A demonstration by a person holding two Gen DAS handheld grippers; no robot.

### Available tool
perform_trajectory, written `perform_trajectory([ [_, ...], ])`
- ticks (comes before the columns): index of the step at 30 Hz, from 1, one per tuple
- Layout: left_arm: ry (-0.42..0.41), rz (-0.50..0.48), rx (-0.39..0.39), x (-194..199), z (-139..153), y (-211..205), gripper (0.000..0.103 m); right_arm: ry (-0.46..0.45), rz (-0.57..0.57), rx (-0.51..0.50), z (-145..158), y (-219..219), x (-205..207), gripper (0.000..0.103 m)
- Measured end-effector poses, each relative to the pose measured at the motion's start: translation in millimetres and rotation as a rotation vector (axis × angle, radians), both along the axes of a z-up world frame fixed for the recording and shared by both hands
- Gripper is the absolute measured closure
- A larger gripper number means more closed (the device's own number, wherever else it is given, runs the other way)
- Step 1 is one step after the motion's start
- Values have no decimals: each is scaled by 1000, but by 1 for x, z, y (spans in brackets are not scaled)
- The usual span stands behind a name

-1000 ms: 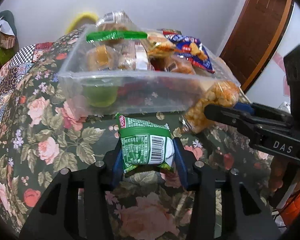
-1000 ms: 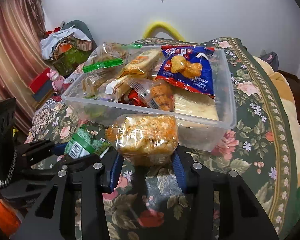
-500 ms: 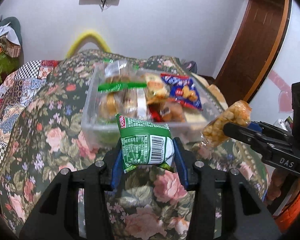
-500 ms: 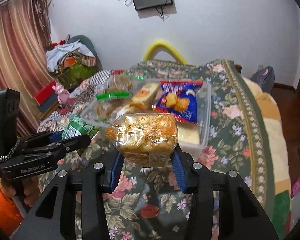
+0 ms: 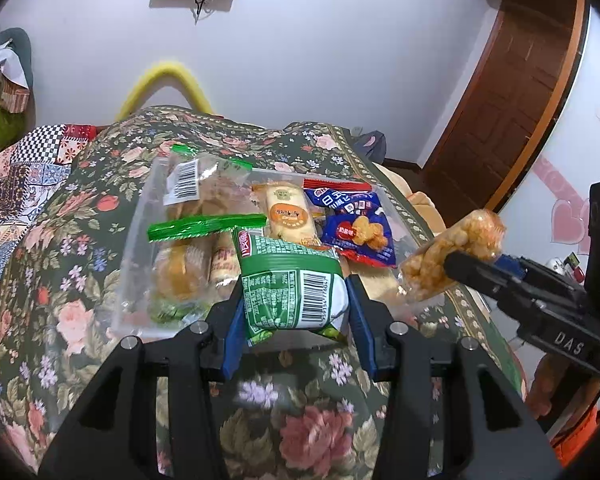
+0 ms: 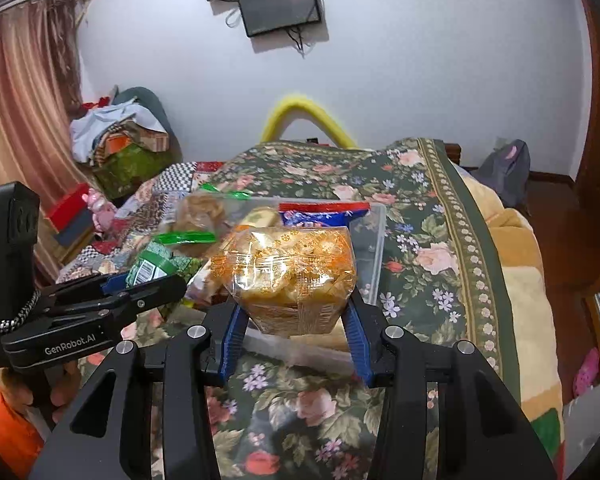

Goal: Organize snacks
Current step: 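Lower the rice bar bag and green pastry pack into the clear box and release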

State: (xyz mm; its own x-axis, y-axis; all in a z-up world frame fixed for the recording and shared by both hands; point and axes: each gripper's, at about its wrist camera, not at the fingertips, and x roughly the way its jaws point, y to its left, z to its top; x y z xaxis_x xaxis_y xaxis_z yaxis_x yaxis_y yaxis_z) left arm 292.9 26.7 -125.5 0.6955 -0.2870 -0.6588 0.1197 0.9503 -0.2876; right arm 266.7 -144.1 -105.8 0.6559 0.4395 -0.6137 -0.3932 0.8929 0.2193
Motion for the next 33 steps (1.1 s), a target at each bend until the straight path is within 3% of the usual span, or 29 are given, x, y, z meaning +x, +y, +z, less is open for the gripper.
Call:
perform_trajectory([
  [11, 60, 4, -18, 28, -20, 2, 57, 75, 39, -34, -17, 17, 20, 60],
  [14, 69, 29, -46, 29, -22, 11, 56, 66, 23, -37, -15, 17, 20, 57],
  [19, 59, 42, -11, 20, -16, 12, 54, 36, 4, -19, -4, 10, 15, 45],
  [27, 5, 47, 61, -9, 15, 6, 53, -26, -11, -29, 22, 3, -5, 43],
  [33, -126, 65, 74, -53, 71, 3, 53, -115, -20, 1, 61, -7, -34, 43],
])
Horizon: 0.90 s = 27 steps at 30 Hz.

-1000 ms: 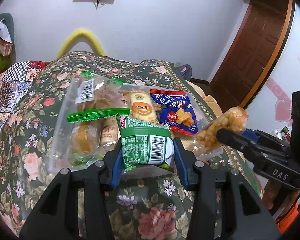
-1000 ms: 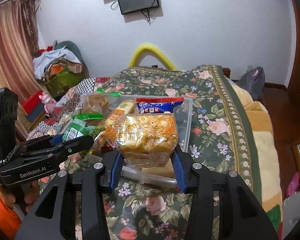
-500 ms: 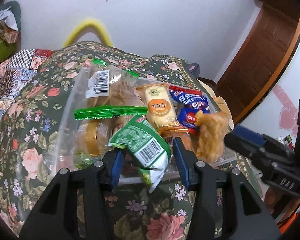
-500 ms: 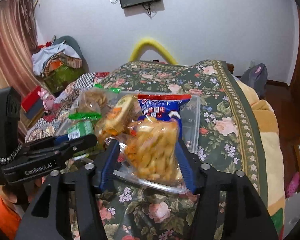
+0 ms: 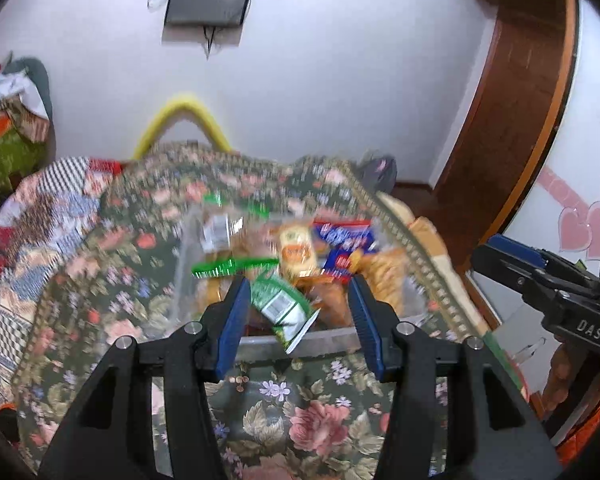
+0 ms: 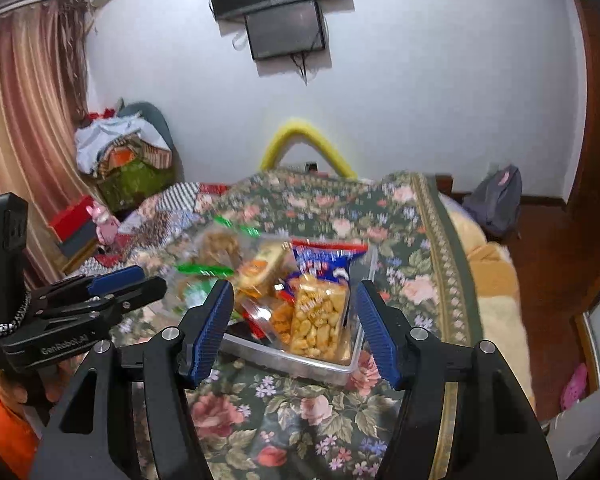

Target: Organize snacks

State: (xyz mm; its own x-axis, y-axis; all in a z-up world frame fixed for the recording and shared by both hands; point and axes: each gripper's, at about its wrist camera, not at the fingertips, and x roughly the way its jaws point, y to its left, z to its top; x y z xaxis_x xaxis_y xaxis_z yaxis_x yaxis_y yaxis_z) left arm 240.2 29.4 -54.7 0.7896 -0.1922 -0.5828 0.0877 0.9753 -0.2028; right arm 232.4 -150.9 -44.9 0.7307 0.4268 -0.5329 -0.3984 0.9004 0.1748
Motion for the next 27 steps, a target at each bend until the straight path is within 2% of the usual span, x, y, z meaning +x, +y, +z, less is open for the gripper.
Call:
perform_trajectory([
  [5, -142, 8, 31, -50, 56, -8, 53, -99, -1, 44, 37, -8, -37, 43],
  [8, -218, 13, 53, -80, 82, -15, 52, -155, -3, 78, 54, -11, -64, 38],
  [10, -263, 19, 62, -102, 96, -20, 47, -196, -4, 92, 64, -13, -83, 35],
  [12, -299, 24, 71, -121, 104, -24, 39, -228, -3, 99, 70, -13, -100, 33],
  [15, -342, 43, 93, -145, 112, -29, 30, -260, -6, 112, 76, -15, -121, 20],
  [17, -351, 41, 87, -157, 115, -29, 20, -277, -13, 114, 76, -15, -132, 17],
  [20, -367, 48, 102, -170, 114, -33, 14, -285, -16, 109, 74, -15, -142, 12],
  [24, -379, 53, 125, -180, 111, -37, 8, -298, -41, 101, 72, -11, -149, 0],
  [27, -384, 56, 132, -186, 108, -40, 5, -299, -47, 98, 72, -10, -151, 0],
])
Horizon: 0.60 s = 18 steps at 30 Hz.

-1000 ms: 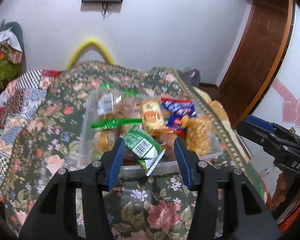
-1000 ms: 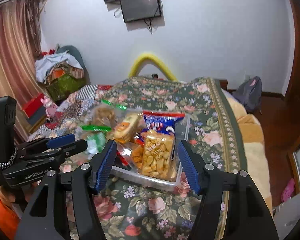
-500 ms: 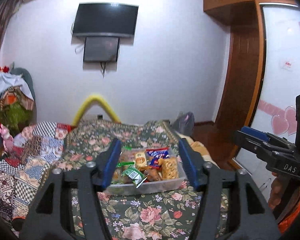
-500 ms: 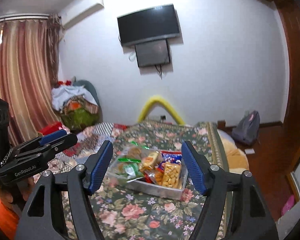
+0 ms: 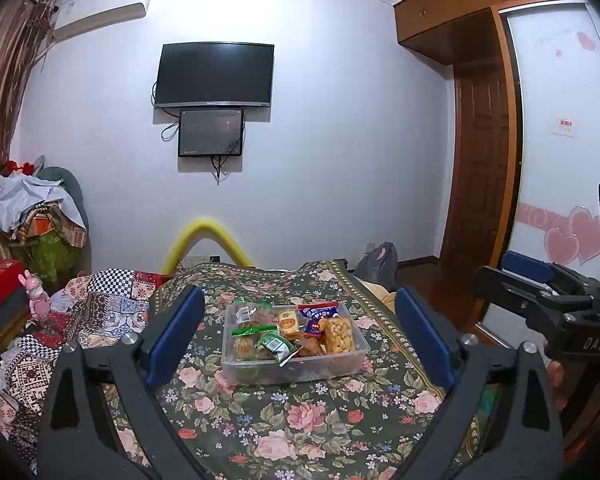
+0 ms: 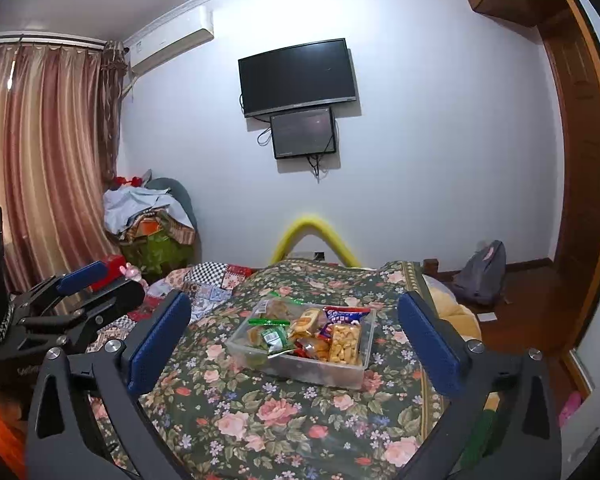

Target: Organize snacks

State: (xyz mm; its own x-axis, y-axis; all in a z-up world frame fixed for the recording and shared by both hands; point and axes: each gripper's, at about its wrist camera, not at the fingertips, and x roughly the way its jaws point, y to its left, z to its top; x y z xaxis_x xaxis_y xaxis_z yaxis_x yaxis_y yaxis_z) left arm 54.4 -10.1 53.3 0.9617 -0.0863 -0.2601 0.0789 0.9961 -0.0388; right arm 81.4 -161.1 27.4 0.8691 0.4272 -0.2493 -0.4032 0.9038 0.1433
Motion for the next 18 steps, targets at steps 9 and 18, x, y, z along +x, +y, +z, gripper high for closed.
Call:
perform_trajectory([
  [9, -2, 5, -2, -4, -3, 0, 3, 3, -13, -19, -6, -1, -8, 0],
  [18, -4, 9, 7, -4, -5, -4, 3, 0, -24, -27, -5, -1, -9, 0],
])
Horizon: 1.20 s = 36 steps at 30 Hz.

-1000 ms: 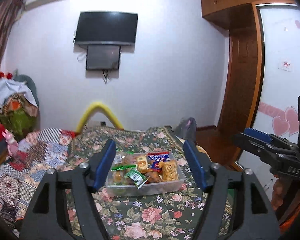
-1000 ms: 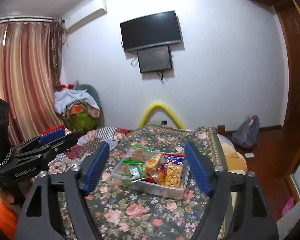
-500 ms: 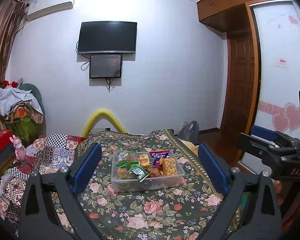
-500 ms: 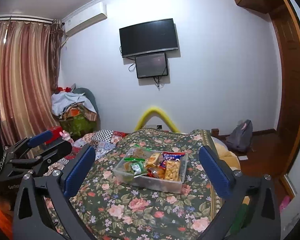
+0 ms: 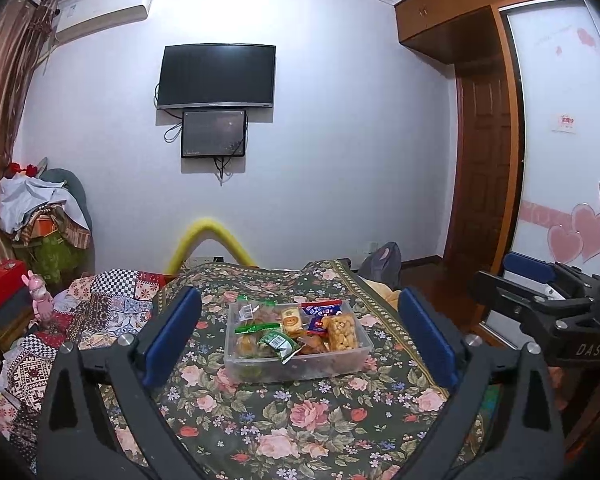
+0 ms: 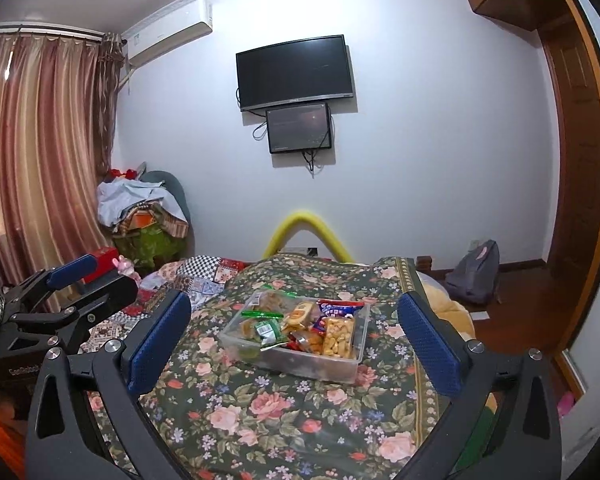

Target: Organize snacks

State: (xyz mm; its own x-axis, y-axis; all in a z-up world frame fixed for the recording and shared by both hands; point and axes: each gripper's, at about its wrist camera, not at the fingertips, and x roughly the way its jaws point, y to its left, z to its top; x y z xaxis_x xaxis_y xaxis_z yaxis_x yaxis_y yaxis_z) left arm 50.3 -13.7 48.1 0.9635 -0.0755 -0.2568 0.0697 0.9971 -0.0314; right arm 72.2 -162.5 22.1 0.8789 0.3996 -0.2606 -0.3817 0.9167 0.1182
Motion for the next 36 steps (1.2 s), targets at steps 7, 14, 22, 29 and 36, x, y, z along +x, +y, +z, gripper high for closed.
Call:
perform_trajectory([
  [7, 2, -5, 4, 0, -1, -1, 3, 1, -8, -4, -1, -1, 0, 0],
  [14, -2, -16, 2, -2, 0, -1, 3, -6, -14, -9, -1, -2, -2, 0],
  [22, 10, -23, -9, -2, -1, 1, 3, -10, -16, -10, 0, -2, -2, 0],
  [29, 15, -19, -13, 0, -2, 2, 3, -11, -13, -10, -1, -2, -2, 0],
  [36, 29, -18, -18, 2, -5, 2, 3, -13, -13, -13, 0, -2, -2, 0],
])
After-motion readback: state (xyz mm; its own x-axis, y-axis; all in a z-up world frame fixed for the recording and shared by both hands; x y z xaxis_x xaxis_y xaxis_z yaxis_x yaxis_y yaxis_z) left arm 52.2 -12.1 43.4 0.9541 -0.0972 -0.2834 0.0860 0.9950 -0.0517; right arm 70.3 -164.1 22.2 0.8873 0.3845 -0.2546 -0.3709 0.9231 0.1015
